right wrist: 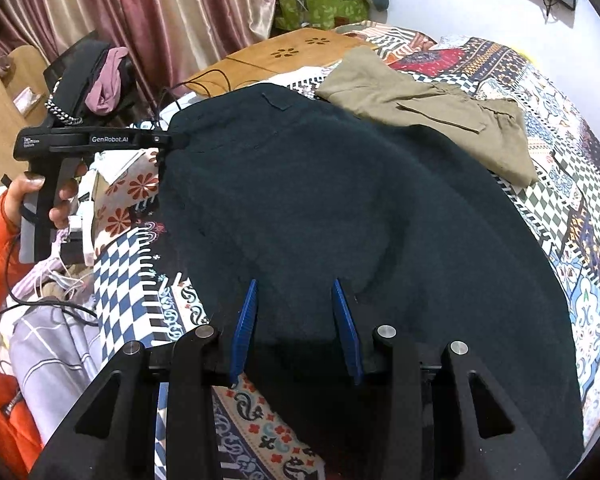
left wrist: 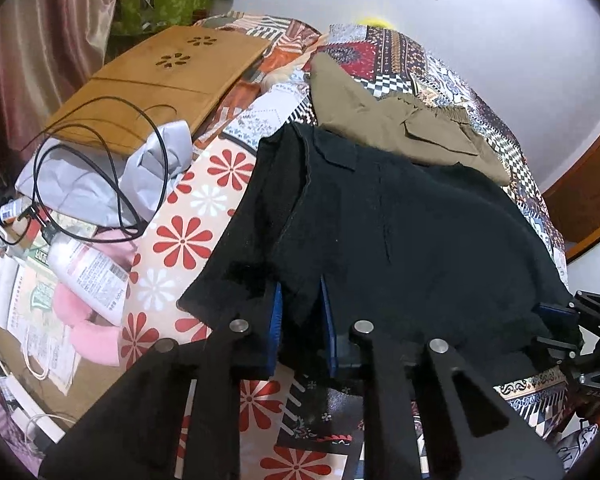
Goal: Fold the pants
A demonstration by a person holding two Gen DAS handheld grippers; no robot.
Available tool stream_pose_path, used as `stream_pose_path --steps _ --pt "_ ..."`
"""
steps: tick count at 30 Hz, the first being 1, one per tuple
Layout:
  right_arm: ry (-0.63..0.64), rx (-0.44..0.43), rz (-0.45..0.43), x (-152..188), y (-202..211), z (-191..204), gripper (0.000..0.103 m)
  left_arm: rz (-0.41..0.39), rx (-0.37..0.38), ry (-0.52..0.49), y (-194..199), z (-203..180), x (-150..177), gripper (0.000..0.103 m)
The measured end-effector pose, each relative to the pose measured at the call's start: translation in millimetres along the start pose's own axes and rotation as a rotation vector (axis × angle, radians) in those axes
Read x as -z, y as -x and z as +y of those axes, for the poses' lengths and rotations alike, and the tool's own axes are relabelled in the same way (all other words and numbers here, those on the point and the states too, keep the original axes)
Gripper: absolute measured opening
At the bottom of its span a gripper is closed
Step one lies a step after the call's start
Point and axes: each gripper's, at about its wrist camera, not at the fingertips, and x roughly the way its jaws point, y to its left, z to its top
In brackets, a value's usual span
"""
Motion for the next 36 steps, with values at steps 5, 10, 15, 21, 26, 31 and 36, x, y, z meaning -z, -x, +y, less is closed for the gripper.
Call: stream_pose_path --steps 5,10,15,21,26,31,36 --pt "0.015 0.006 -0.009 -5 -8 0 0.035 -0.033 -0.008 -0.025 8 -6 -4 0.018" --pt "0.0 -0.013 -0.045 -10 -6 -5 0.012 -0.056 -0.023 -0.06 13 -12 -6 0.016" --pt "-0.002 -0.024 -0.085 -11 4 -3 0.007 -0.083 -0.038 -0.093 23 -17 -6 0.014" --pt "-0.032 -0.081 -0.109 -11 18 -4 0.006 -0.11 -0.047 -0.115 40 -18 -3 0.014" --pt "-0.033 -0.103 -0.101 -9 19 1 0.006 -0.106 -0.062 -0.114 44 -16 2 0.014" --pt "-0.03 -0.124 -0.07 -6 11 6 0.006 -0.071 -0.086 -0.103 34 -6 9 0.014" --pt "-0.028 -0.118 -0.003 -2 -8 10 0.012 0.02 -0.126 -0.12 4 0 24 0.018"
